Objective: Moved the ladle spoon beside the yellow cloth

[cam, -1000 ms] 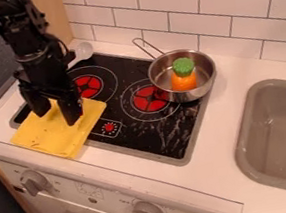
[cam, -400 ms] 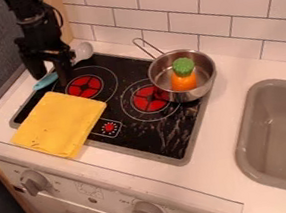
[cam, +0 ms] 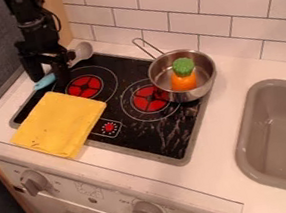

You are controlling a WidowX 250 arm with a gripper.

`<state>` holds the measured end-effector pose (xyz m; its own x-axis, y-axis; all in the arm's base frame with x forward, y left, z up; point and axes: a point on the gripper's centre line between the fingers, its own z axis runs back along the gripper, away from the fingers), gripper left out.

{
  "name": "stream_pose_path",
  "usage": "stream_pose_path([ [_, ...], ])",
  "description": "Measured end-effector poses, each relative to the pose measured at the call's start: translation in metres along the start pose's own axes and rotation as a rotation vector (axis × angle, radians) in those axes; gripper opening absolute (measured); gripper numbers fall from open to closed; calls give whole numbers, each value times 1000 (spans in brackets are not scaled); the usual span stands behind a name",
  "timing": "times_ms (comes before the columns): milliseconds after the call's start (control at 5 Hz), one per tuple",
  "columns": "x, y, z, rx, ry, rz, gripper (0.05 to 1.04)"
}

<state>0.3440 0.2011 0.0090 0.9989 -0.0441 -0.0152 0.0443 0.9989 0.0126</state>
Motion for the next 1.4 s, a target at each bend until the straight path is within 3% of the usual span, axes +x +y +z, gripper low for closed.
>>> stream_pose_path([
  [200,2,3,-3,10,4,-4,952],
  [600,-1,0,-4,9,4,-33,427],
  [800,-3,-2,-4,6,7,-39,326],
  [1200,-7,-10,10,-68,-23,0,326],
  [1400,-22,-25,49,-33,-93,16,326],
])
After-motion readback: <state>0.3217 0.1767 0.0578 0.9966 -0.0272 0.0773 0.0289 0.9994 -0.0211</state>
